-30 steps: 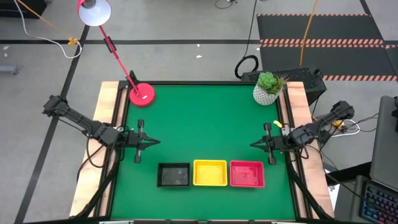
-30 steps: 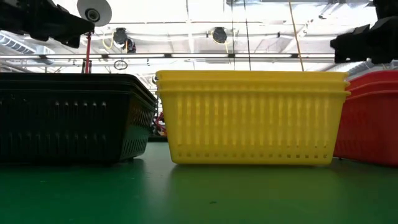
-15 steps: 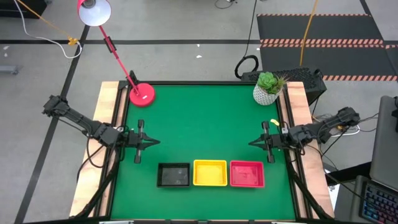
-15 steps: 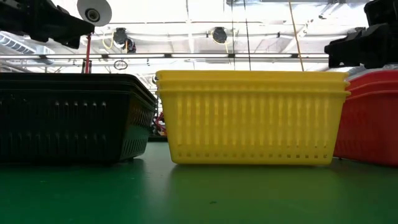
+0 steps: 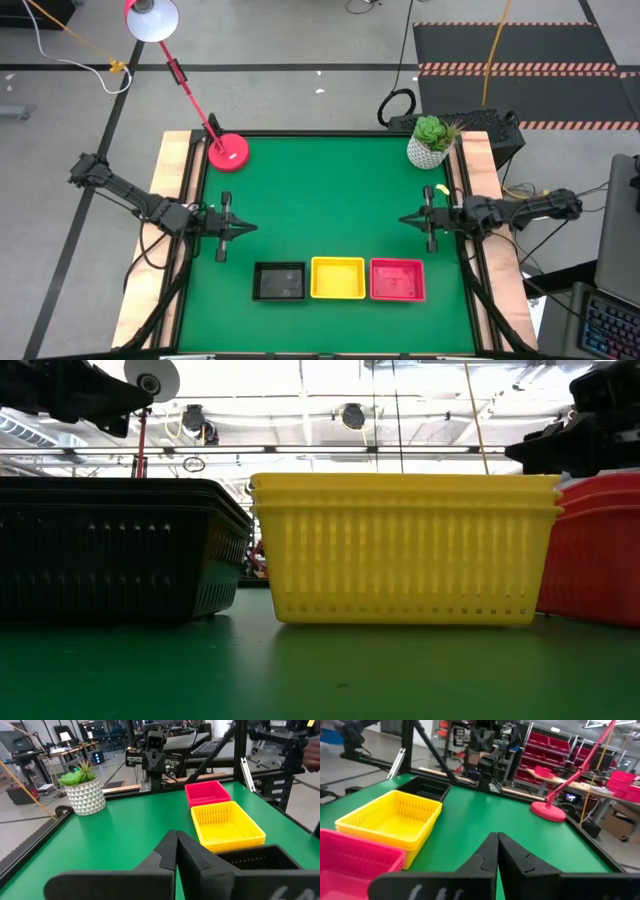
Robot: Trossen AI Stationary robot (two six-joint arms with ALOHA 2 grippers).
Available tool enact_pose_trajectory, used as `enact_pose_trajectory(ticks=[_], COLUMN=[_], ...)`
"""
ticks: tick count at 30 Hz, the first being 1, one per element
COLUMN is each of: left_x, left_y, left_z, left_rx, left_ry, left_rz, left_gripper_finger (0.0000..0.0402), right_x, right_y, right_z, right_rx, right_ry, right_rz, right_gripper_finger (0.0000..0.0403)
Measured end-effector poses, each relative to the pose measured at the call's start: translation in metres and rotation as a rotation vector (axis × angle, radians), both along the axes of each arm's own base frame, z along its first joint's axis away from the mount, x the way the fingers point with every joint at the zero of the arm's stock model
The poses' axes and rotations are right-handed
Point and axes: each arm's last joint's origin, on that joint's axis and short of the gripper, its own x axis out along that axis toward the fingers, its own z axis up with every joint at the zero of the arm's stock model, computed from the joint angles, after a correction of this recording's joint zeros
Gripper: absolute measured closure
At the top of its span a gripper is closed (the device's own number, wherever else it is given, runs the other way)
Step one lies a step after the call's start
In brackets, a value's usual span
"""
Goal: Stack baskets by color
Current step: Return to Home Position
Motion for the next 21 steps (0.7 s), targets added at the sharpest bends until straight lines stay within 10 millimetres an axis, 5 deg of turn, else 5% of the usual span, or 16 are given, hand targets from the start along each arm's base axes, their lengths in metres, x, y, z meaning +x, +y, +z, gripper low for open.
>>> enact_pose_trajectory(ticks=[21], left_x=[0.0], left_y=[0.0], left_z=[0.002], left_rx=[-0.057], left_ry=[-0.015], left_rz=[0.005], left_gripper_finger=[0.0376], right_x=[-0.006], right_y=[-0.015], right_z=[0.004], right_rx=[0.01], right_ry=[-0.074], right_rz=[-0.056], right_gripper_finger=[0.0403])
